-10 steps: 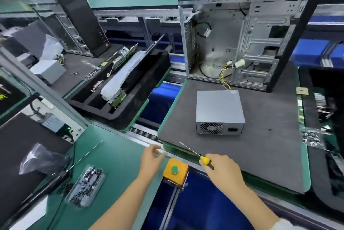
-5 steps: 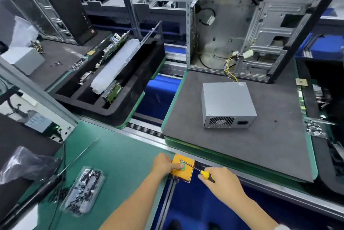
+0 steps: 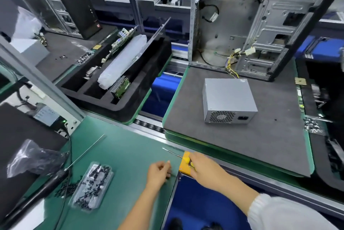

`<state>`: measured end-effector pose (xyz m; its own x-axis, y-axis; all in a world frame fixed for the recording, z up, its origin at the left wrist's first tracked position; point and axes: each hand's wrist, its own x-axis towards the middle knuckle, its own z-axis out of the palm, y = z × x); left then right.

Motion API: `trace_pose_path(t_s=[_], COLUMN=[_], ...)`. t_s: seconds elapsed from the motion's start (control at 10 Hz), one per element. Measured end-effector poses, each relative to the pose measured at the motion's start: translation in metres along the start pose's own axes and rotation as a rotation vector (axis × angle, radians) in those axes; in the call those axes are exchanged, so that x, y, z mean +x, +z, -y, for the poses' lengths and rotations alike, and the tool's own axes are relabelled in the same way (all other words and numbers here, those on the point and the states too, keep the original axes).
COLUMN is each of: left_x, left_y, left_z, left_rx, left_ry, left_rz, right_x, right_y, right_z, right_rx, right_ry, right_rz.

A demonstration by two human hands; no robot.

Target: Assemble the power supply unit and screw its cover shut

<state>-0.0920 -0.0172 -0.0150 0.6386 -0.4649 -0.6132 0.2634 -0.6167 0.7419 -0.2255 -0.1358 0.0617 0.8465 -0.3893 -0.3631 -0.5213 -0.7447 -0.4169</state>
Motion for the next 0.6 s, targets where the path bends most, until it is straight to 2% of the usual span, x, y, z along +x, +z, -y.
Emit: trace_pose_path(t_s=[0.1, 0.2, 0.3, 0.6], left_x=[0.003, 0.014, 0.022, 0.039], left_y=[-0.034, -0.065, -0.081, -0.082], left_z=[0.01, 0.02, 0.031, 0.04], left_rx=[-0.049, 0.006, 0.068, 0.126], left_ry=[-0.021, -0.012, -0.007, -0.014], left_rz=[-0.109, -0.199, -0.194, -0.134], right_x=[0.038, 0.074, 0.099, 0.12], right_y=[0.014, 0.033, 0.05, 0.068], right_z=[0.032, 0.059, 0.074, 0.09], right_rx=[-0.078, -0.094, -0.126, -0.161], right_ry=[-0.07, -0.069, -0.06, -0.083], right_rz=[0.062, 0.115, 0.156, 0.046])
